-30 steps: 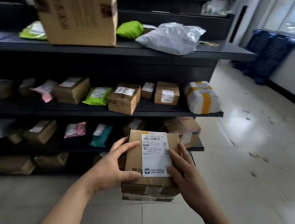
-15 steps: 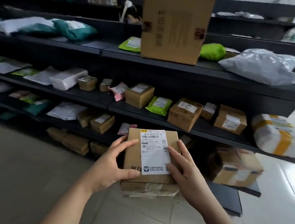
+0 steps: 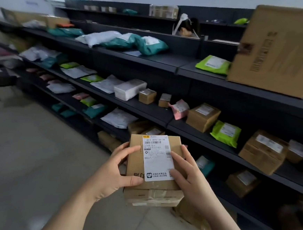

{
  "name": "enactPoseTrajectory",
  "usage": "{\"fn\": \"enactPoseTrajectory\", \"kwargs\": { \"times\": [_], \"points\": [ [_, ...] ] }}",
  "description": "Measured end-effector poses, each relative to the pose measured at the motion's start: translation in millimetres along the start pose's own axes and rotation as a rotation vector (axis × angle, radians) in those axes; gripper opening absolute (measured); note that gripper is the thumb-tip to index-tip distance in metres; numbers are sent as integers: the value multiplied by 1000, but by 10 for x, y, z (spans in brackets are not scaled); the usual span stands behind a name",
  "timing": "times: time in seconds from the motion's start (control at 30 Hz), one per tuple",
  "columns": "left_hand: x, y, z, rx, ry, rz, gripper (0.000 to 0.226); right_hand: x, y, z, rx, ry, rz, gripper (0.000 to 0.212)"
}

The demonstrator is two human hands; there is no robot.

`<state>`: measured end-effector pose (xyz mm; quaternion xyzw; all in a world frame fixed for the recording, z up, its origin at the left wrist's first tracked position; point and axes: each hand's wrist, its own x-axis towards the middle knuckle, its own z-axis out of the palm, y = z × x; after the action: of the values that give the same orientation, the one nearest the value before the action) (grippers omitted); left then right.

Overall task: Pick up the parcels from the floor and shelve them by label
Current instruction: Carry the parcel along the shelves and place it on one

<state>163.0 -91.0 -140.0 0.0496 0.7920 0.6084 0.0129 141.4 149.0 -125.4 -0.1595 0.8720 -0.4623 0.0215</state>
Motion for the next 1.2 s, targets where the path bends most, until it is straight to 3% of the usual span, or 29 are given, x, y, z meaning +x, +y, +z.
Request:
{"fn": "enactPoseTrajectory", "kwargs": {
  "times": [0.27, 0.63, 1.2],
  "points": [
    [-119, -335, -1249, -17, 185, -41, 86, 845, -556, 1062, 47, -166, -123, 48],
    [-188, -701, -2162, -46, 385, -108, 88, 1681, -992, 1913, 87, -362, -209, 50],
    [969, -825, -3337, 23, 682, -195, 91, 3943, -1532, 2731, 89, -589, -426, 53]
  ]
}}
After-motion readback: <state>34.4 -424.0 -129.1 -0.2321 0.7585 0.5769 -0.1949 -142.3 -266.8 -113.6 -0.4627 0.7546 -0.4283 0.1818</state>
